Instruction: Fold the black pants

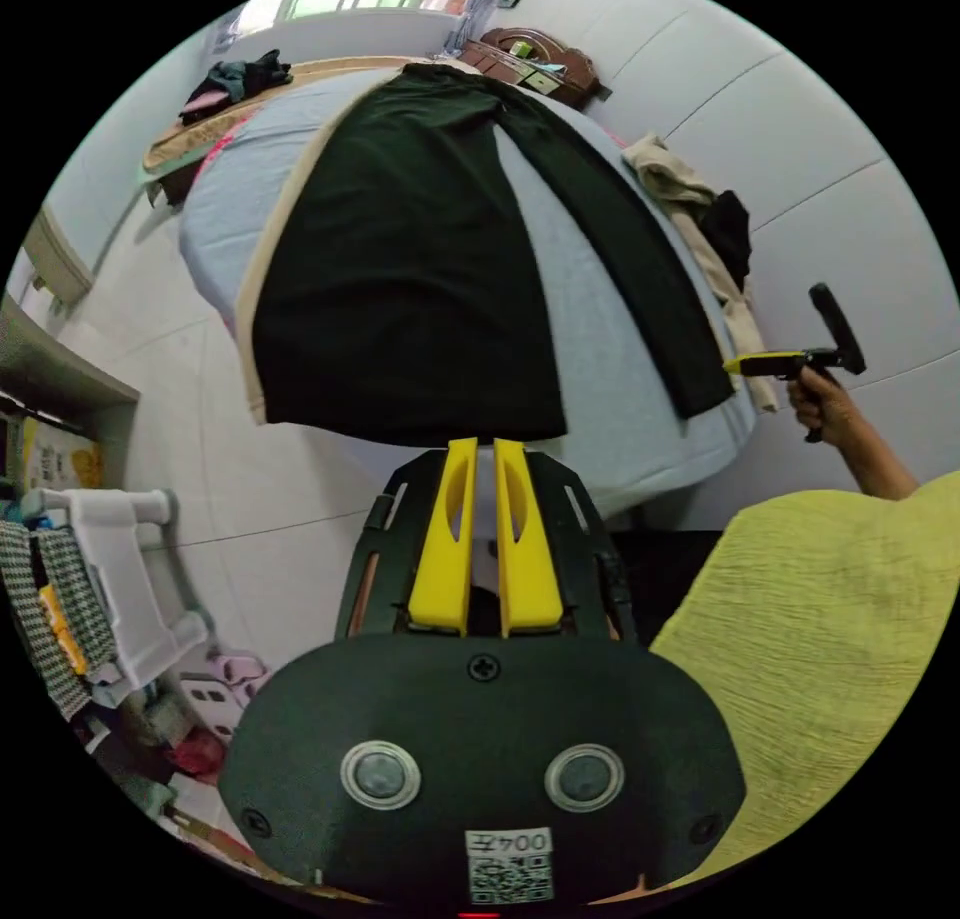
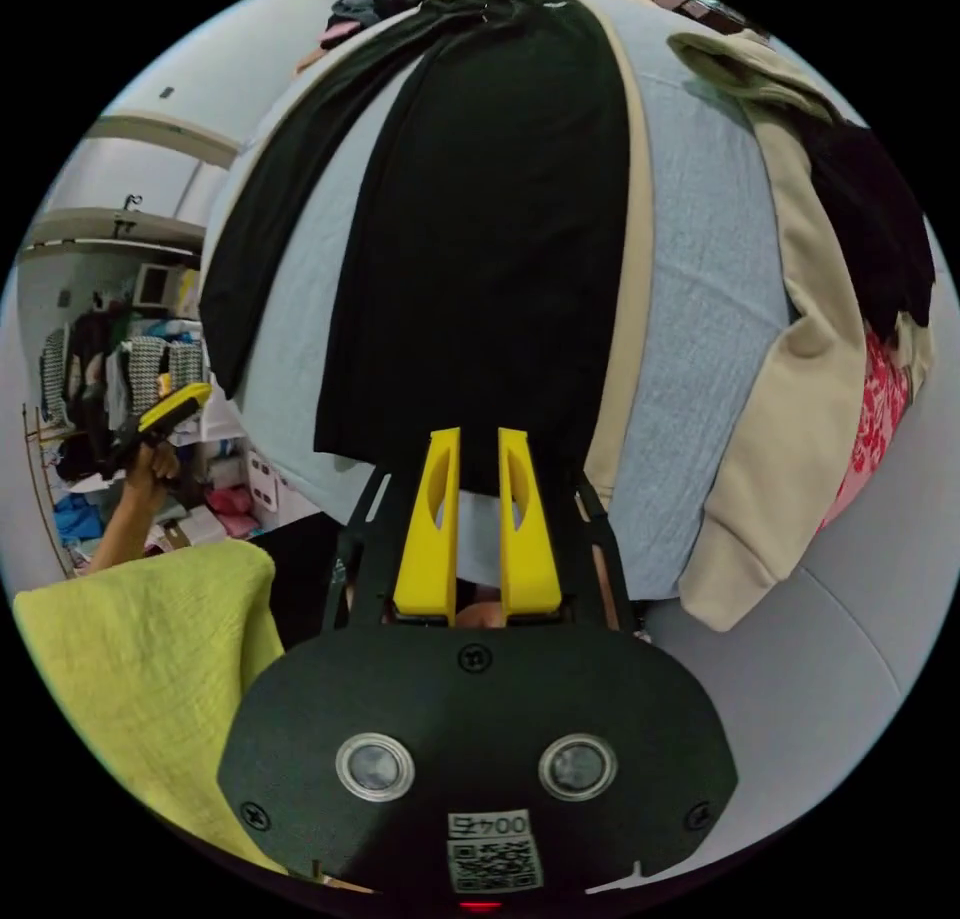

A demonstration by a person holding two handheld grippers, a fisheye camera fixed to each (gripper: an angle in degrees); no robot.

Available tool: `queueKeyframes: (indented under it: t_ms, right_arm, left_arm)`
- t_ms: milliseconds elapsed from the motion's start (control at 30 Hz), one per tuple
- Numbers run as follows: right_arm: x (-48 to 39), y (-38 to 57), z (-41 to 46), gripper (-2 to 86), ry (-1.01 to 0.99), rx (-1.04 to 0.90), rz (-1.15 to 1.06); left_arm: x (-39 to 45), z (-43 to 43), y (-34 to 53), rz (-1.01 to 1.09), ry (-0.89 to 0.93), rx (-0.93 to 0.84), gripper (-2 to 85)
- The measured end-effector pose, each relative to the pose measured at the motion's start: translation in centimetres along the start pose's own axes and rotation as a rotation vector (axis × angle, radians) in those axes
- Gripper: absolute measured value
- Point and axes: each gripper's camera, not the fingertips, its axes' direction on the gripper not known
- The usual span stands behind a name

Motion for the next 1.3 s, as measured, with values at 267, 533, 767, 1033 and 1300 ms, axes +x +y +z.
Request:
queueKeyframes:
  t_ms: [267, 533, 767, 1033, 1300]
  right_arm:
    - [-1.3, -3.7, 3.0, 5.0, 0.118, -0.119, -0.014]
    - [-0.8, -5.7, 3.8, 3.1, 0.091, -0.16, 0.001]
    - [-0.7, -6.5, 4.3, 3.1, 0.087, -0.16, 0.011]
    - [-0.6, -7.3, 4.9, 3.1, 0.099, -0.166, 0.014]
    - [0.1, -7.6, 5.2, 3.6, 0.078, -0.163, 0.025]
  left_arm:
    - [-1.3, -0.7, 1.5, -0.01, -0.1, -0.011, 3.8]
    - [-7.0, -3.0, 3.7, -0.313, 0.2, 0.097, 7.2]
    - [-12.9, -4.2, 5.8, -0.562, 0.486, 0.16, 7.0]
    - [-18.2, -6.0, 7.3, -0.74, 0.709, 0.213, 6.6]
    - [-21.7, -6.7, 8.1, -0.851, 0.829, 0.226, 6.0]
